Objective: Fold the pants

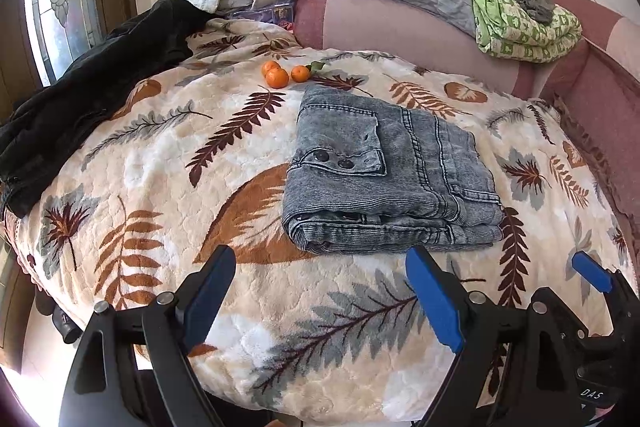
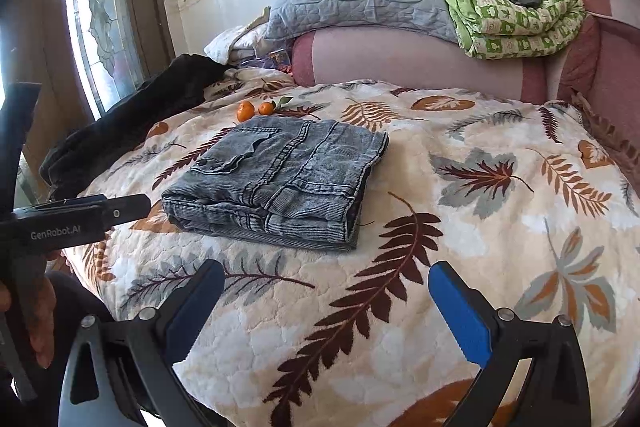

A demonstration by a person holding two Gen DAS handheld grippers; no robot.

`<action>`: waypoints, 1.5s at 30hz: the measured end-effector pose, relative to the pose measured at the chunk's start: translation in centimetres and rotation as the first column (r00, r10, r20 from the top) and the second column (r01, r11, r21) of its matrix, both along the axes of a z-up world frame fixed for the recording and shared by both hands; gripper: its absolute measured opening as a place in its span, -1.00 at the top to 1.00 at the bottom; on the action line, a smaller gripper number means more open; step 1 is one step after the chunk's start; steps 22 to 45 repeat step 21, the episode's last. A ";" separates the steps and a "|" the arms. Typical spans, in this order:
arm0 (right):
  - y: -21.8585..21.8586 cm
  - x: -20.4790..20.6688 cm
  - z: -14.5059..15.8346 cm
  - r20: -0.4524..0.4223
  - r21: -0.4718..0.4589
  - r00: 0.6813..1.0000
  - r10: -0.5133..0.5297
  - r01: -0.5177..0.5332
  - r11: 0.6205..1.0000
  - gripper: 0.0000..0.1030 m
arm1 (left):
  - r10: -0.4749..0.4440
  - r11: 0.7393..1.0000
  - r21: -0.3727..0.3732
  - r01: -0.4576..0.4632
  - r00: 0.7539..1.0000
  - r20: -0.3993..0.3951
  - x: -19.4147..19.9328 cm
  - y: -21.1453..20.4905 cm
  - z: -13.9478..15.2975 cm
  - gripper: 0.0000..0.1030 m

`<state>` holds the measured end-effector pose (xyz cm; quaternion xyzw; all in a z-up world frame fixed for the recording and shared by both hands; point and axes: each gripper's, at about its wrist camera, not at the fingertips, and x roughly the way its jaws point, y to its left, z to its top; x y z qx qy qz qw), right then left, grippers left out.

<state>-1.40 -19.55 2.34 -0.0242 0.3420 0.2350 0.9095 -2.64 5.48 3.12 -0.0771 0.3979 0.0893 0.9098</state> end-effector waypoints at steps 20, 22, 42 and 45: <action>0.0 0.1 -0.1 0.006 -0.018 1.000 -0.018 0.018 1.000 -1.00 | -0.098 0.995 -0.013 0.099 0.994 0.047 1.8 -1.3 1.7 -0.86; 0.0 0.1 -0.2 0.005 -0.020 1.000 -0.018 0.018 1.000 -1.00 | -0.107 0.994 -0.019 0.108 0.993 0.043 2.0 -1.4 1.8 -0.86; 0.0 0.1 -0.2 0.005 -0.020 1.000 -0.018 0.018 1.000 -1.00 | -0.107 0.994 -0.019 0.108 0.993 0.043 2.0 -1.4 1.8 -0.86; 0.0 0.1 -0.2 0.005 -0.020 1.000 -0.018 0.018 1.000 -1.00 | -0.107 0.994 -0.019 0.108 0.993 0.043 2.0 -1.4 1.8 -0.86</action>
